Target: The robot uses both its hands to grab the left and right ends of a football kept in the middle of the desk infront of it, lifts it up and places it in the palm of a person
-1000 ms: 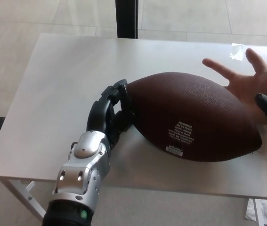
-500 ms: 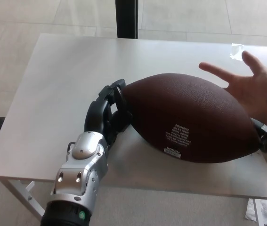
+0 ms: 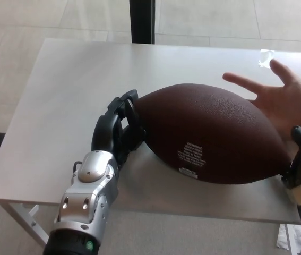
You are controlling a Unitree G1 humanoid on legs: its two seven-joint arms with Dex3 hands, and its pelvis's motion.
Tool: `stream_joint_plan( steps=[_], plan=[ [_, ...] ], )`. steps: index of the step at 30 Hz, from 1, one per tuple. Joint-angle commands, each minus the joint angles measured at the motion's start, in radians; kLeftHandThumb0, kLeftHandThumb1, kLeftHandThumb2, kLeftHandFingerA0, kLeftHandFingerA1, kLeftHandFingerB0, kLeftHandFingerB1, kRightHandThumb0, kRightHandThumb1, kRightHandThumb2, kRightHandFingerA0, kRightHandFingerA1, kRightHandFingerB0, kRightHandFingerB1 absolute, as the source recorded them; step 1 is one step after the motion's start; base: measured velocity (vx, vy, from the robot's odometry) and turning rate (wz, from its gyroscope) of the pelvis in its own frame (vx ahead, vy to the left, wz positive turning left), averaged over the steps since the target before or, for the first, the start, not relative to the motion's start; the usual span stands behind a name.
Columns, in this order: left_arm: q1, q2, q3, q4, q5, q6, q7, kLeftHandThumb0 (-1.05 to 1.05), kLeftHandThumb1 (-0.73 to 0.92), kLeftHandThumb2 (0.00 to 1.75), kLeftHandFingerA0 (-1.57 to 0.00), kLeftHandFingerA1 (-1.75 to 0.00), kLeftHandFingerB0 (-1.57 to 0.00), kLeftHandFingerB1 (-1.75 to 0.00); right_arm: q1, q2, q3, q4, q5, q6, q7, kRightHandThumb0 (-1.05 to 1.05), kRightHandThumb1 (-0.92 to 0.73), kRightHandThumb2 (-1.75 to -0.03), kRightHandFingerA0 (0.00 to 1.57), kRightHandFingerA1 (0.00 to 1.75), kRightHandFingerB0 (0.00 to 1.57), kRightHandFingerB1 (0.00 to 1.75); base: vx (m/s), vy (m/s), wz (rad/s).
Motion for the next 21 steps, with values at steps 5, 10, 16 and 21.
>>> stream_joint_plan(
  steps=[5,10,16,21],
  plan=[
    [0.063,0.008,0.01,0.039,0.017,0.044,0.031,-0.95,0.92,0.86,-0.28,-0.49,-0.13,-0.28,-0.092,-0.046,0.017,-0.027,-0.009,0.056,0.011,-1.0,-0.91,-0.8,0.3,0.37,0.26,0.33,0.0,0.0,0.0],
    [0.059,0.011,0.012,0.048,0.024,0.039,0.041,-0.93,0.86,1.23,-0.28,-0.56,-0.12,-0.4,-0.118,-0.044,0.025,-0.05,-0.006,0.089,0.007,-0.96,-0.92,-0.8,0.32,0.37,0.25,0.32,0.0,0.0,0.0],
    [0.059,0.001,0.017,0.057,0.014,0.043,0.039,-0.92,0.85,1.22,-0.28,-0.56,-0.12,-0.41,-0.118,-0.026,0.056,-0.061,-0.024,0.08,0.001,-0.99,-0.9,-0.9,0.31,0.4,0.2,0.33,0.0,0.0,0.0],
    [0.055,-0.016,0.015,0.047,0.01,0.052,0.034,-1.01,0.91,0.89,-0.31,-0.51,-0.14,-0.28,-0.052,0.056,0.071,-0.029,0.0,0.046,-0.018,-0.99,-0.91,-0.82,0.34,0.41,0.23,0.33,0.0,0.0,0.0]
  ],
)
